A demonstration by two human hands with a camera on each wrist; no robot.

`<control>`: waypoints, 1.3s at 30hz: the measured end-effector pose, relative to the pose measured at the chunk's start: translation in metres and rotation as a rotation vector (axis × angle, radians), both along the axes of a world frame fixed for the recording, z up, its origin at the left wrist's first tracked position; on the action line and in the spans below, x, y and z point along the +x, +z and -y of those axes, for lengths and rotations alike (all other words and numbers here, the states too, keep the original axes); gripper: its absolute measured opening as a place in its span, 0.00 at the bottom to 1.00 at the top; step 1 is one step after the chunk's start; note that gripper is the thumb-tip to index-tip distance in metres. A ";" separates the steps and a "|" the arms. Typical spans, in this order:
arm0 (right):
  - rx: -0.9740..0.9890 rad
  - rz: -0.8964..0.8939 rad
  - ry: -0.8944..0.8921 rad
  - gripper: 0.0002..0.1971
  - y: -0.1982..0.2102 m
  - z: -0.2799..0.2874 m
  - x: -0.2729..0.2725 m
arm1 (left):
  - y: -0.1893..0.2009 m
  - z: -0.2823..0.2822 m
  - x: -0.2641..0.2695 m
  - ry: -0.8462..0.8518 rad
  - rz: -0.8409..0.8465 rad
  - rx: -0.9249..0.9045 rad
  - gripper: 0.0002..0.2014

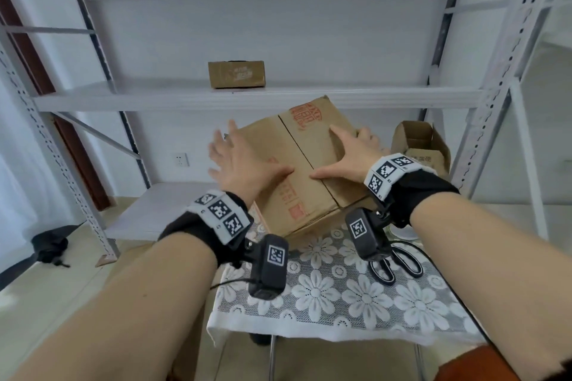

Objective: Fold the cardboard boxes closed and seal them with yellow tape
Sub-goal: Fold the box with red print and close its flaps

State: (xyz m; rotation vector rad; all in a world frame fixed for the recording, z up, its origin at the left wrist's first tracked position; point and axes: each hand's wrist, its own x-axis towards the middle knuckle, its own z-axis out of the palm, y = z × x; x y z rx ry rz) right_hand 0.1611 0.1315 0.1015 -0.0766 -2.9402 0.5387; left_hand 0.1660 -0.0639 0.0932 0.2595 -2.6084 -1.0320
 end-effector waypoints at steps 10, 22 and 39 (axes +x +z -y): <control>-0.058 -0.027 0.029 0.60 -0.014 -0.019 -0.009 | 0.031 0.004 -0.058 -0.313 0.057 -0.548 0.44; -0.140 -0.059 -0.029 0.56 -0.032 -0.032 -0.012 | 0.030 -0.011 -0.079 -0.375 0.092 -0.816 0.36; -1.409 0.158 -0.399 0.23 -0.057 0.010 0.016 | 0.027 -0.018 -0.078 -0.263 0.013 -0.731 0.36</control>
